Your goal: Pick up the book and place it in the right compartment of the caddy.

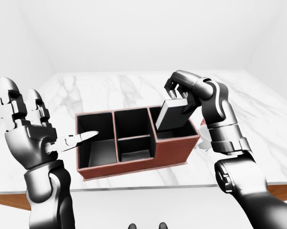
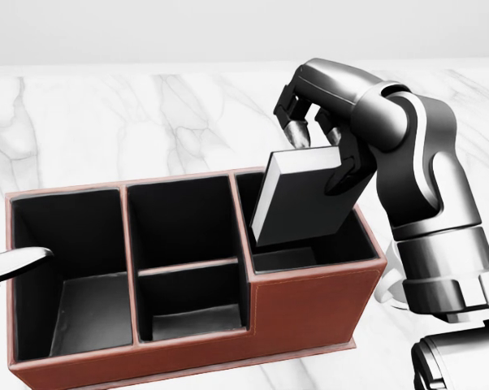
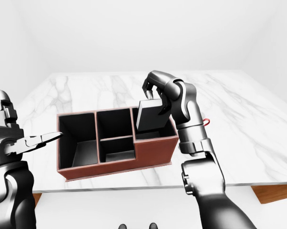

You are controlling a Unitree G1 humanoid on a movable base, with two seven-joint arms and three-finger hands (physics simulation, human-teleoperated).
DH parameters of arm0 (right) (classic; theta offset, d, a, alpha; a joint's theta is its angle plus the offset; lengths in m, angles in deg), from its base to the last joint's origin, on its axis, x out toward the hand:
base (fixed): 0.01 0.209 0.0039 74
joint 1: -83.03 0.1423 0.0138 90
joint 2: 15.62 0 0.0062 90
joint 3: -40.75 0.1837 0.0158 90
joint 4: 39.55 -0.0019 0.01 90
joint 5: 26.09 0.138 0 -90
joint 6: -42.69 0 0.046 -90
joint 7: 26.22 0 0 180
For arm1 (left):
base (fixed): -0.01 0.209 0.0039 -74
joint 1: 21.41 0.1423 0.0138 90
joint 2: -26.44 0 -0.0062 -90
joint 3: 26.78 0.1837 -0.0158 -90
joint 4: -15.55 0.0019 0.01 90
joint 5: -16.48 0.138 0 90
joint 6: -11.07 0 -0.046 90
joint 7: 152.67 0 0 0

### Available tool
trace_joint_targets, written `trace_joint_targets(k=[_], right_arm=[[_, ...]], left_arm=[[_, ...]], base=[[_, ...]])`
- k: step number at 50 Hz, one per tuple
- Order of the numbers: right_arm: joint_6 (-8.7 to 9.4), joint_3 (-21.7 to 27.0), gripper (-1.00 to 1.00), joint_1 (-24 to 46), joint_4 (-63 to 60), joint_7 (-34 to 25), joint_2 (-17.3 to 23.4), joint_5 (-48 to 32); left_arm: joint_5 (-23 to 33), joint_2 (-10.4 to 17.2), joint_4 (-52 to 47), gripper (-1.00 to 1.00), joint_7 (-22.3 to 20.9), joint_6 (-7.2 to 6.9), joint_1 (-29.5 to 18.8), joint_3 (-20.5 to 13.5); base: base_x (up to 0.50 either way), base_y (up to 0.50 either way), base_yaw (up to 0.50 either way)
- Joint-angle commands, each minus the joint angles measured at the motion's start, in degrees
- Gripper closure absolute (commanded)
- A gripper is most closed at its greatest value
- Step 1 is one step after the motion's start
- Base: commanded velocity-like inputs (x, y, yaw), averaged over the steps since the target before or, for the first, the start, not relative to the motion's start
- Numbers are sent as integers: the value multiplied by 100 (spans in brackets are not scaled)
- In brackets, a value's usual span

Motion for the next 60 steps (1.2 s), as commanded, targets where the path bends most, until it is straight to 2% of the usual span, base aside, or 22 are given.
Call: trace_joint_targets(k=[1, 60], right_arm=[[0, 79, 100, -30, 14, 1, -20, 17], [0, 69, 100, -218, 480, 1, -33, 184]], left_arm=[[19, -8, 6, -100, 1, 0, 7, 22], [23, -16, 9, -100, 1, 0, 16, 20]], base=[[0, 0, 0], [0, 0, 0]])
